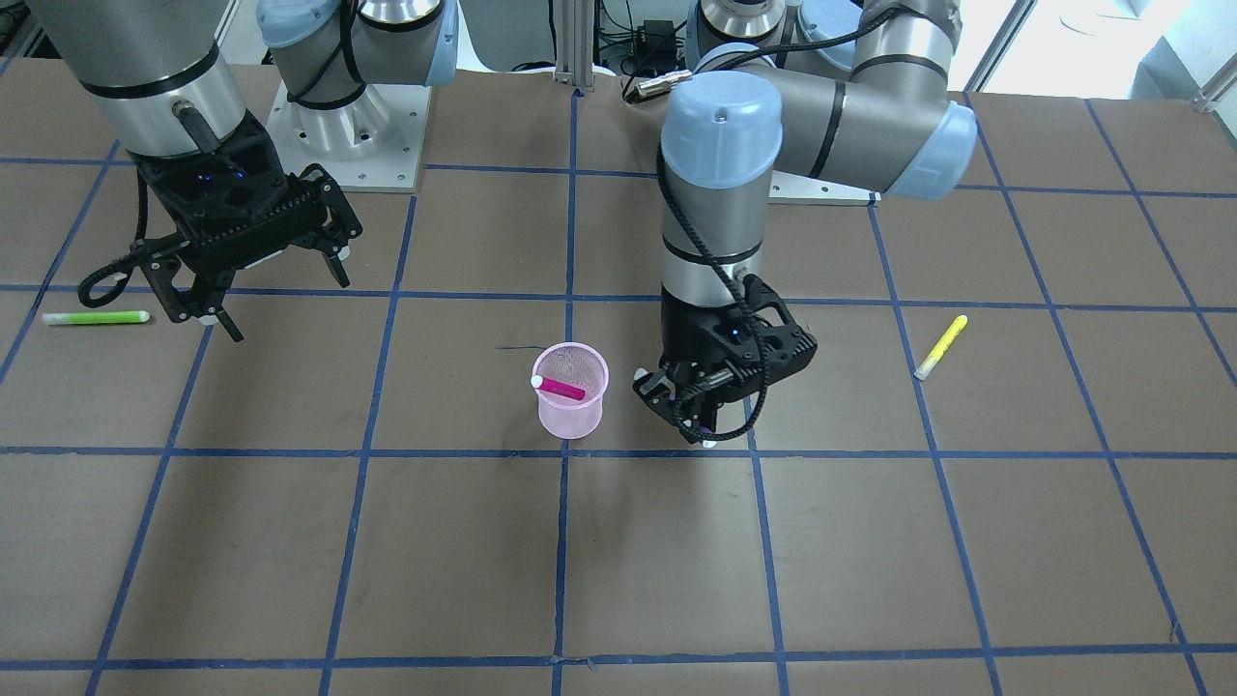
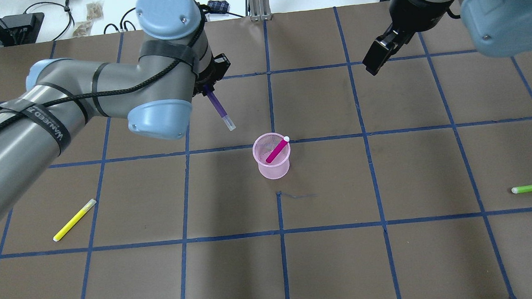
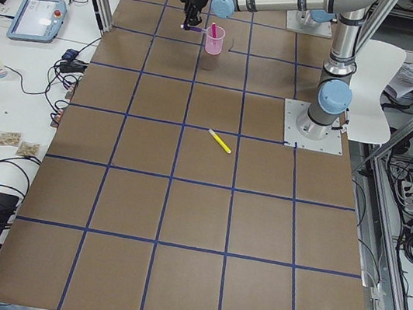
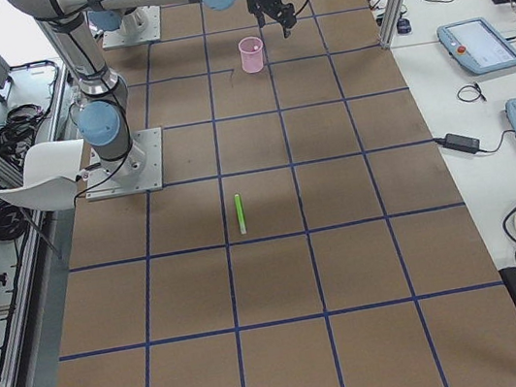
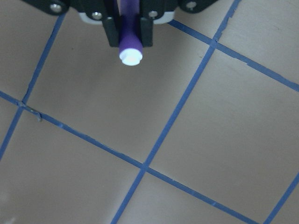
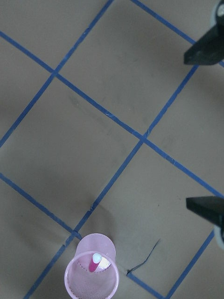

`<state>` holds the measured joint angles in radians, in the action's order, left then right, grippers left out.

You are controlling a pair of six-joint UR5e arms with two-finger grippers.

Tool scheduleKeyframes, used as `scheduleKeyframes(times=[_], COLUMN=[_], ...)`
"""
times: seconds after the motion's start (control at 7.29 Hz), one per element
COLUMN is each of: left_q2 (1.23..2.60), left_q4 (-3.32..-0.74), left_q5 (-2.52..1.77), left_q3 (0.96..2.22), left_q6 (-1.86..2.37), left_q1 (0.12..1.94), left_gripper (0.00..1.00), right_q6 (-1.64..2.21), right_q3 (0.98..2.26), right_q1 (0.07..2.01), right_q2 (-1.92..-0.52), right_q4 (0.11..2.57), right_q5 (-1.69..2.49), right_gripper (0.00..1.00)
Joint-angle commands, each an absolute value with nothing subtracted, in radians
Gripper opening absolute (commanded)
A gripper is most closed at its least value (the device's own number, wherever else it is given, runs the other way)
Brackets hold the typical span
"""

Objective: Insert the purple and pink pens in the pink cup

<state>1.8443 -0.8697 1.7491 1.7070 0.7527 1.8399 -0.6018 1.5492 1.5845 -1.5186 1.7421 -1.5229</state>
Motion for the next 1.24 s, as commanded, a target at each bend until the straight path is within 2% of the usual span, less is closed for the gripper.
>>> scheduleKeyframes(times=[0.0,0.41,1.1], left_q2=[1.859,1.875,1.891], left_q4=[-0.687,-0.683,-0.678], left_q5=[1.798,1.841,1.839], left_q3=[1.79,1.795,1.836], left_q6=[0.819,0.856,0.858], left_q1=[1.916,1.982,2.016], left_gripper=[0.0,0.0,0.0], right_q6=[-0.301,-0.037,-0.002], right_q3=[1.47,1.479,1.489], right_q1=[1.621,1.641,1.651], right_q2=[-1.509,-1.52,-1.519], right_q4=[1.645,1.643,1.641], right_q5=[-1.554,-1.558,-1.611], right_gripper=[1.0,1.0,1.0])
